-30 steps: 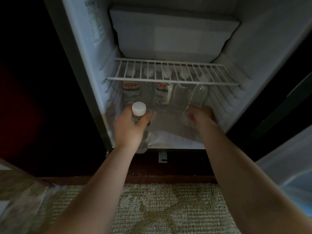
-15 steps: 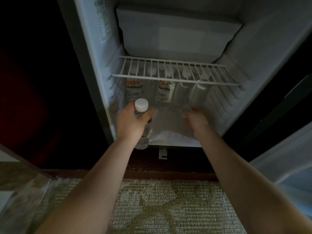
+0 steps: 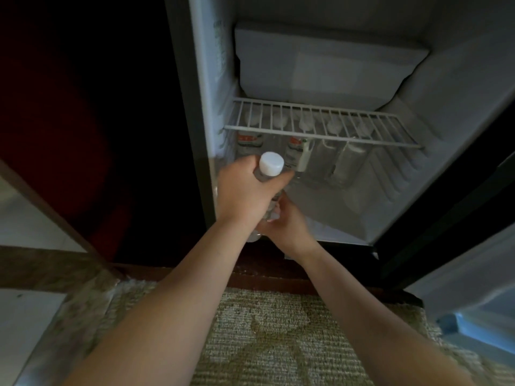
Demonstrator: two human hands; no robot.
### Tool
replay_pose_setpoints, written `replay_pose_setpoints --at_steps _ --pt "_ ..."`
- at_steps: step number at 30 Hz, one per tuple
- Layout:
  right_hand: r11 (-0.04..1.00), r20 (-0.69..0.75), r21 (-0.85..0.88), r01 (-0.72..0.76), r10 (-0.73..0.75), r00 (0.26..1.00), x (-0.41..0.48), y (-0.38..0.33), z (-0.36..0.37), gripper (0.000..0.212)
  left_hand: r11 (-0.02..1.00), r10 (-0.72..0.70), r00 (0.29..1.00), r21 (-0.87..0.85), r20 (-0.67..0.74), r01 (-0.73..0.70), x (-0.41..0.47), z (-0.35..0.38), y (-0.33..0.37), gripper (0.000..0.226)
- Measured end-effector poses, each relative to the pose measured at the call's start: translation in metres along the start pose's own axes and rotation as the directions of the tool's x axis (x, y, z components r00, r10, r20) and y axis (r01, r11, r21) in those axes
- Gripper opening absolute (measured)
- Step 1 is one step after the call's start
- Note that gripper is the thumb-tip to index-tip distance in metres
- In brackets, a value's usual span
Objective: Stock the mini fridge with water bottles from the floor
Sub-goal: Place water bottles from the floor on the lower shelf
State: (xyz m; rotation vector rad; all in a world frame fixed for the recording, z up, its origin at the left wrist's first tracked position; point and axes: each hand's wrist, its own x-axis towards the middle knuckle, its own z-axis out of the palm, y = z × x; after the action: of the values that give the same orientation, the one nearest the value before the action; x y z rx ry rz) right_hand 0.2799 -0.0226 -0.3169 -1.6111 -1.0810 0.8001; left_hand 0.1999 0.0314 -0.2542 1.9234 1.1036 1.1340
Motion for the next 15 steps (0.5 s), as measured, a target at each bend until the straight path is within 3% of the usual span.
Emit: replay_pose_setpoints --at_steps 5,10,12,15 --pt "0.991 -0.064 -0.129 0.039 -0.047 0.997 -0.01 -0.025 -0.01 0.053 1.0 0.0 1.0 -0.015 0.021 0.001 0.008 -0.013 0.016 0.042" --pt "0.995 -0.093 -0.056 0.08 -0.085 0.992 -0.015 -0.068 -0.025 0.053 0.991 0.013 1.0 -0.131 0.025 -0.01 0.012 -0.036 0.062 0.034" --pt "0.998 -0.116 -0.007 0.067 -0.067 0.991 -0.019 -0.084 -0.03 0.053 0.974 -0.011 0.999 -0.228 -0.052 -0.001 0.013 -0.051 0.078 0.03" --pt "0.995 -0.172 0.051 0.08 -0.07 0.983 -0.023 -0.104 -0.037 0.062 0.943 -0.095 0.96 -0.334 -0.264 0.001 0.018 -0.074 0.081 0.046"
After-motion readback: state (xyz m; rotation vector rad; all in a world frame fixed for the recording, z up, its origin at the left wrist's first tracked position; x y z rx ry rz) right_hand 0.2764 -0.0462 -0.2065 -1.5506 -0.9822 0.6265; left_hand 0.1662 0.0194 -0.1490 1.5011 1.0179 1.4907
